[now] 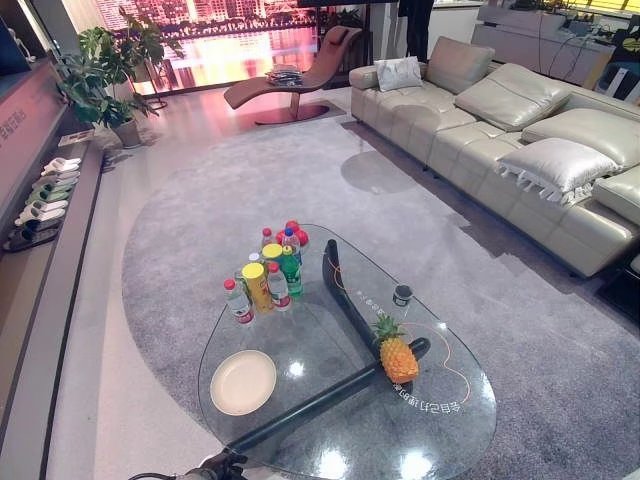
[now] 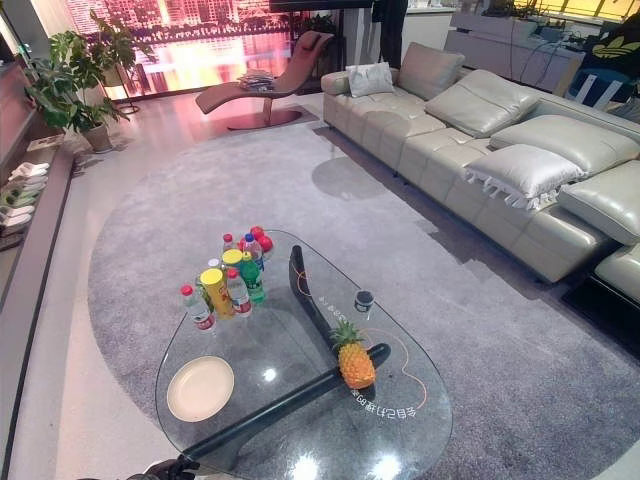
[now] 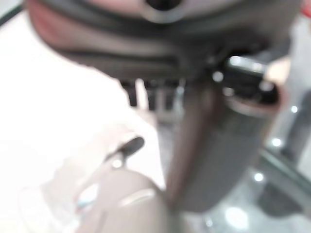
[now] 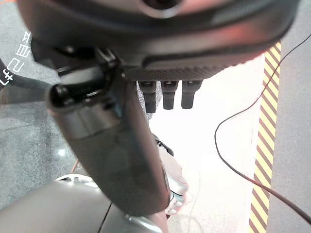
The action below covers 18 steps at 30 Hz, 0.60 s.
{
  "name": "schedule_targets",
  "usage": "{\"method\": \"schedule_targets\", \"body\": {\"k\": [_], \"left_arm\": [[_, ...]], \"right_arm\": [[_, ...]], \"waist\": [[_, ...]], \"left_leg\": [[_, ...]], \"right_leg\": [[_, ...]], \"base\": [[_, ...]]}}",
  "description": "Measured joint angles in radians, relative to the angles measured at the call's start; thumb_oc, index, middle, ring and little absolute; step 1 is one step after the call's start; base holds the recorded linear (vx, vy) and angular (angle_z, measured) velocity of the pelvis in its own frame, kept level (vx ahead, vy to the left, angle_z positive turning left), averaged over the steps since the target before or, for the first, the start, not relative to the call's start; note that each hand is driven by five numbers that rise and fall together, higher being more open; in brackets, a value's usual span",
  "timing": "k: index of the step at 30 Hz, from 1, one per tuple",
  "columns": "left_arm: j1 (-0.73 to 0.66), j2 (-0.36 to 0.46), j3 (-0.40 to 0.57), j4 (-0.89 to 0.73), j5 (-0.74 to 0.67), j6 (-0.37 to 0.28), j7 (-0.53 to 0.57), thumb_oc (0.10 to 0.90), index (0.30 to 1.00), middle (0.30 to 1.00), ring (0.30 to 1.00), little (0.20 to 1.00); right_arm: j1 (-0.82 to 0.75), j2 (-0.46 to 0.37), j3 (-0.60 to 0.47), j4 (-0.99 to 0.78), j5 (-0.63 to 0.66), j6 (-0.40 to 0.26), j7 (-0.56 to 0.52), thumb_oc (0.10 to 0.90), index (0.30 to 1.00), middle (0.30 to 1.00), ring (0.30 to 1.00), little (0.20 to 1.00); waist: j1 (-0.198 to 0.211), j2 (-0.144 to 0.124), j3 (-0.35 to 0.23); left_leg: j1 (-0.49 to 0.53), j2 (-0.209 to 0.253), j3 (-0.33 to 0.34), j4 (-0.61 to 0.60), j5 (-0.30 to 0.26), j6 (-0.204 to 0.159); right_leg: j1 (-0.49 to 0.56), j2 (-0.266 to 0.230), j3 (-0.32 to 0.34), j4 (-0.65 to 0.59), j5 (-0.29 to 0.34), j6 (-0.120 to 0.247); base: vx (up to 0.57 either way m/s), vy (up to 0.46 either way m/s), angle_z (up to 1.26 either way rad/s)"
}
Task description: Pick up the fruit to the plate
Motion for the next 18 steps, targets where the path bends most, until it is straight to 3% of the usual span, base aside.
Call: {"method": "schedule_targets", "body": {"k": [18], "left_arm": [[0.004,0.000,0.014,0.001,-0.002,0.002,0.002,0.800,0.900,0.900,0.900,0.900]], "right_arm": [[0.001,0.000,-0.001,0.000,0.000,0.006,0.000,0.800,0.900,0.900,0.900,0.900]], "waist": [[0.000,-0.008,0.000]], "left_leg": [[0.014,0.002,0.004,0.000,-0.001,0.000]], "right_leg": [[0.012,0.005,0.002,0.000,0.000,0.000]], "base": [[0.00,0.000,0.00]]}}
